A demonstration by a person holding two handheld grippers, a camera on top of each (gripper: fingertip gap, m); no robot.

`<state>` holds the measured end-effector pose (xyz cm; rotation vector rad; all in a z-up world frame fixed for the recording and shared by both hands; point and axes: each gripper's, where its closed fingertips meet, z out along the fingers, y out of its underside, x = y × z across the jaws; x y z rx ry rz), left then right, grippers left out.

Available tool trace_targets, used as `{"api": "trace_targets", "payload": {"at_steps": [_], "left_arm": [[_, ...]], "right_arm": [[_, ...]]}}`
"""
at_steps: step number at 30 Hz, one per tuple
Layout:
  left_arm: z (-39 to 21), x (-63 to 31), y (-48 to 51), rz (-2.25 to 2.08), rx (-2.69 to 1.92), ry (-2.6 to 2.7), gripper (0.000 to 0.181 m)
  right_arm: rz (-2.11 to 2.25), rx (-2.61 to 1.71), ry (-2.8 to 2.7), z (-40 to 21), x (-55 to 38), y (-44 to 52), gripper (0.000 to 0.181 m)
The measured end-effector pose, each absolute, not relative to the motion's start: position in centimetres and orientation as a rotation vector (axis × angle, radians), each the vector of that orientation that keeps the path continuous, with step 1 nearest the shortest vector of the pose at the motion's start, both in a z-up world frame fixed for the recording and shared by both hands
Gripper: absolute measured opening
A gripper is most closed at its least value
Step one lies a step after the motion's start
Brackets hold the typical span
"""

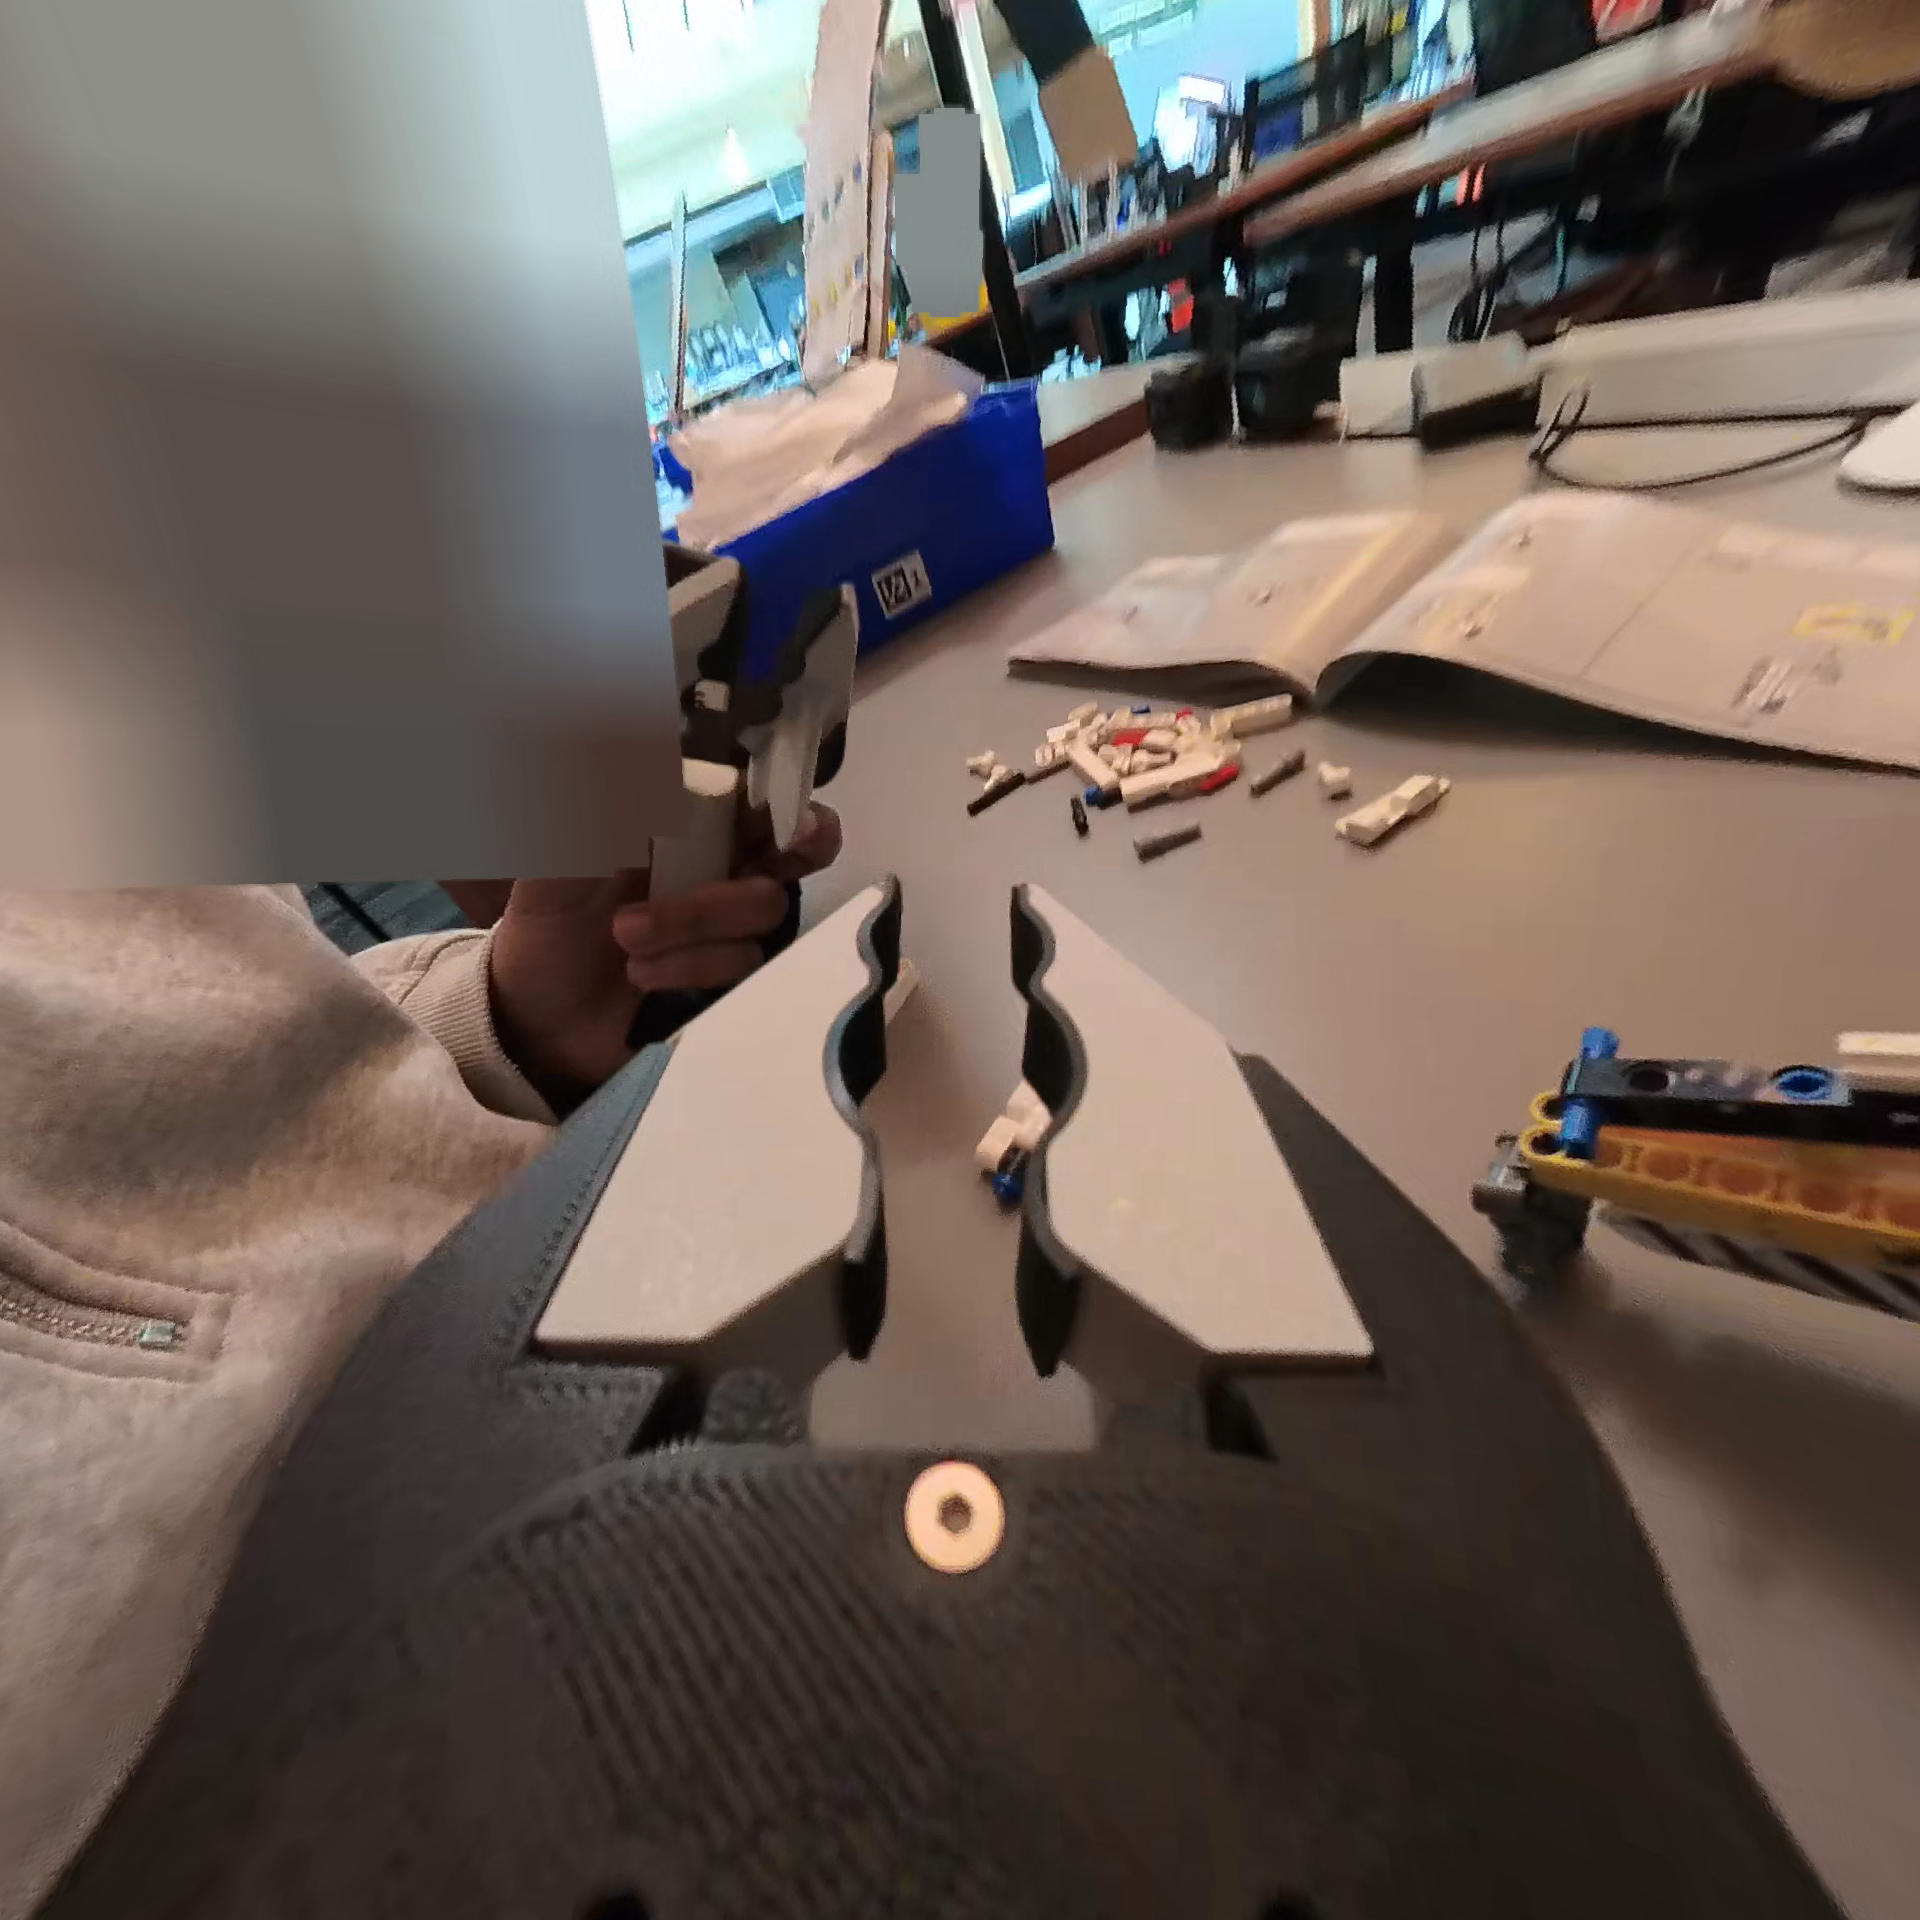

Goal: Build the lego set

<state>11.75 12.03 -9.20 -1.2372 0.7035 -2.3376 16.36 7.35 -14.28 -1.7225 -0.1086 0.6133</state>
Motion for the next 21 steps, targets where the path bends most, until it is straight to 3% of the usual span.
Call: {"api": "trace_targets", "payload": {"at_steps": [9,16,21], "left_arm": [[-8.9,9.3,20.5,-1.794,-1.416,0.768,0.008],[-16.8,9.3,25.4,-1.210,-1.824,1.110,0.009],[-19.2,11.3,25.3,-1.246,-1.903,1.235,0.011]], "right_arm": [[0.621,-1.635,-0.109,-13.3,16.7,7.1,0.022],[0.686,-1.621,-0.083,-13.2,16.8,7.4,0.023],[0.695,-1.621,-0.091,-13.2,16.5,7.7,0.023]]}}
